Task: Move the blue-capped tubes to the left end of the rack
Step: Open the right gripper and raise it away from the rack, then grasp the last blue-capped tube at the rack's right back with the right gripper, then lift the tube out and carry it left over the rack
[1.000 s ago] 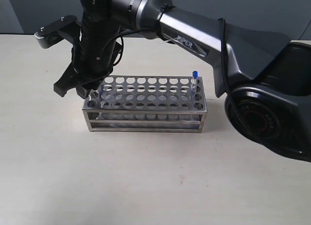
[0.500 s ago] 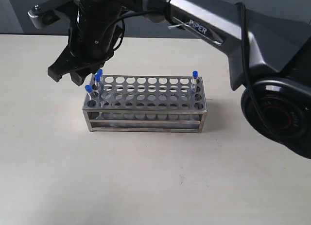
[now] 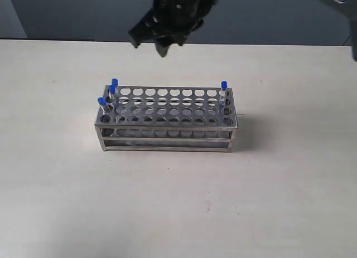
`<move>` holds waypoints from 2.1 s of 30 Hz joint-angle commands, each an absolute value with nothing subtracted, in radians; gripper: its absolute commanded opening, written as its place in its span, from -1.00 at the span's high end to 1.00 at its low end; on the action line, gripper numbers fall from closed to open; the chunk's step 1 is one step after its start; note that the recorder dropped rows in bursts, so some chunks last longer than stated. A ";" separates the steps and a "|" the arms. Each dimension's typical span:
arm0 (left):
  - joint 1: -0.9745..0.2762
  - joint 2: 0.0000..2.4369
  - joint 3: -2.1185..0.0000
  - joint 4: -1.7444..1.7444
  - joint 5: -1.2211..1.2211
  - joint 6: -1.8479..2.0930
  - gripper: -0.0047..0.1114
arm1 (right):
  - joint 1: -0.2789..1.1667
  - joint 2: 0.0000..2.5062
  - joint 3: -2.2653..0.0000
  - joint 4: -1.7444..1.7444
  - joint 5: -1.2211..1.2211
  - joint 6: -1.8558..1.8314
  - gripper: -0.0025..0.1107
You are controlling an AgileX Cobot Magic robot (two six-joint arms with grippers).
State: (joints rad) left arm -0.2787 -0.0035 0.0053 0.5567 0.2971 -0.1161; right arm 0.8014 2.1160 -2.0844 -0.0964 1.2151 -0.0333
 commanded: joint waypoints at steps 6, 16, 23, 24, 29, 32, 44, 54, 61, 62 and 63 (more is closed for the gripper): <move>-0.282 0.000 0.000 0.557 0.289 -0.121 0.90 | 0.668 2.016 -1.817 -0.107 1.221 0.000 0.19; -0.282 0.000 0.000 0.557 0.289 -0.121 0.90 | 0.632 2.082 -1.817 -0.124 1.221 0.000 0.19; -0.282 0.000 0.000 0.557 0.291 -0.121 0.90 | 0.628 2.111 -1.817 -0.104 1.221 0.000 0.23; -0.282 0.000 0.000 0.557 0.291 -0.121 0.90 | 0.628 2.116 -1.817 -0.106 1.218 0.000 0.26; -0.282 0.000 0.000 0.557 0.293 -0.121 0.90 | 0.628 2.140 -1.817 -0.097 1.221 0.000 0.64; -0.282 0.000 0.000 0.557 0.293 -0.121 0.90 | 0.628 2.152 -1.817 -0.097 1.221 -0.007 0.87; -0.282 0.000 0.000 0.557 0.293 -0.121 0.90 | 0.632 2.051 -1.819 -0.091 1.221 -0.007 0.97; -0.282 0.000 0.000 0.557 0.291 -0.121 0.90 | 0.674 1.932 -1.819 -0.068 1.221 -0.010 0.97; -0.282 0.000 0.000 0.557 0.291 -0.121 0.90 | 0.742 1.881 -1.819 -0.024 1.221 -0.037 0.97; -0.282 0.000 0.000 0.557 0.291 -0.121 0.90 | 0.756 1.882 -1.819 0.000 1.215 -0.053 0.97; -0.282 0.000 0.000 0.557 0.291 -0.121 0.90 | 0.766 1.882 -1.821 0.029 1.210 -0.074 0.97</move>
State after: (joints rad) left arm -0.2787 -0.0035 0.0053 0.5567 0.2971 -0.1161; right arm 0.7390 1.8963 -1.8197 -0.0250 1.2263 -0.0311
